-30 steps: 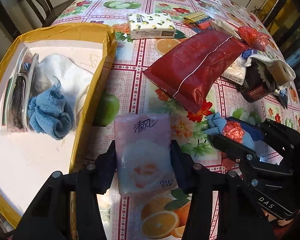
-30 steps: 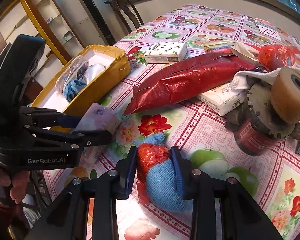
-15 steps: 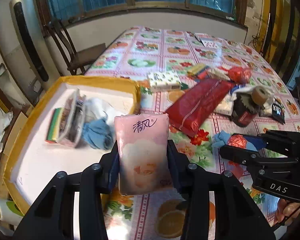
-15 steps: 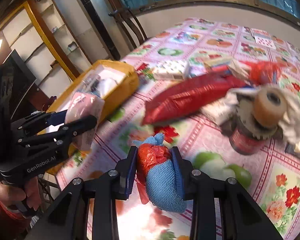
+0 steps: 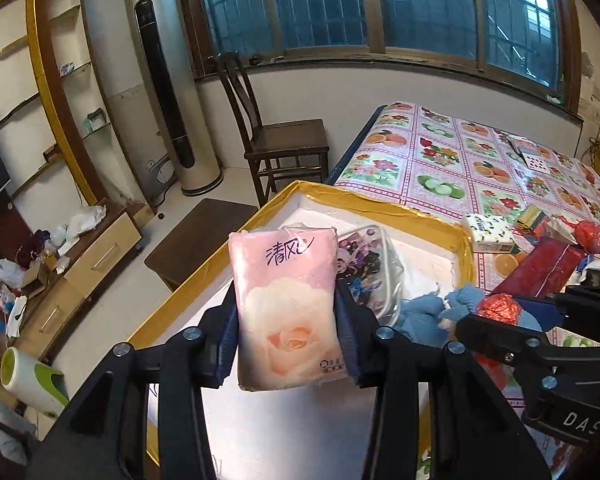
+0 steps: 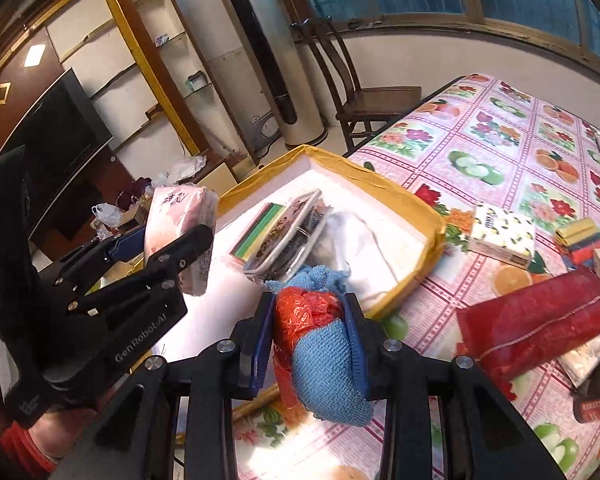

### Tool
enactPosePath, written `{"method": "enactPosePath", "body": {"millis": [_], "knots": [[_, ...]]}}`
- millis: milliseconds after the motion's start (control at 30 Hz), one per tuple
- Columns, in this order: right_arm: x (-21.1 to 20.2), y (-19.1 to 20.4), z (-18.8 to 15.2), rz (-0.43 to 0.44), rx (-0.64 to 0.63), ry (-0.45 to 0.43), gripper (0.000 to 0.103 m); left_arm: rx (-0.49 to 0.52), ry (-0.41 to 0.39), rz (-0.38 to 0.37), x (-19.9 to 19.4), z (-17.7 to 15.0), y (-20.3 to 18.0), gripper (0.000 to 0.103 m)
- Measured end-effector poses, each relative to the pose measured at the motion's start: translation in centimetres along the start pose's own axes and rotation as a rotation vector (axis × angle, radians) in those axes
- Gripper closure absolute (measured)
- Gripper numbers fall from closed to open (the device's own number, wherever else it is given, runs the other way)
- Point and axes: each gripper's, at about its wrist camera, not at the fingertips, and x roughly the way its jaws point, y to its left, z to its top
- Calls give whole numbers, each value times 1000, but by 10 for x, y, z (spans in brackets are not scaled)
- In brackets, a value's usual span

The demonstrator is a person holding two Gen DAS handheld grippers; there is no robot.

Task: Organize soft objects
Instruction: 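Drop tissue pack into the box with left tool while right tool drops the plush there, then grasp the red foil bag with left tool while right tool grasps black snack packet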

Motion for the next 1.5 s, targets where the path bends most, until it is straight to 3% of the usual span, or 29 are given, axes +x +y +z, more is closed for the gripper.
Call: {"method": "enactPosePath", "body": {"millis": [333, 400, 500, 600, 667, 833, 967, 1167, 1333, 1500], "knots": [[41, 18, 4, 2, 0, 47, 66, -30, 36, 24, 22, -10, 18, 61], [42, 14, 4, 11, 19, 47, 55, -33, 37, 32, 23, -11, 20, 61], [38, 8, 4, 43, 65, 42, 45, -43, 35, 40, 24, -11, 22, 56], [29, 3, 3, 50, 85, 13, 45, -40, 43, 41, 24, -11, 21, 53], [18, -1, 0, 56, 99, -16, 45, -36, 45, 30, 21, -11, 20, 43], [-28, -26, -13, 68, 147, -97, 42, -49, 37, -56, -1, -6, 11, 26], [-80, -62, -27, 56, 217, -171, 36, -49, 58, -216, -19, 3, -11, 20], [-151, -123, -59, 52, 356, -268, 27, 125, 173, -405, -22, 16, -97, 18], [-180, -153, -87, 44, 428, -307, 27, 374, 168, -341, -10, 8, -185, 18], [-200, -183, -105, 23, 473, -328, 26, 571, 120, -226, 4, -14, -240, 18]]}}
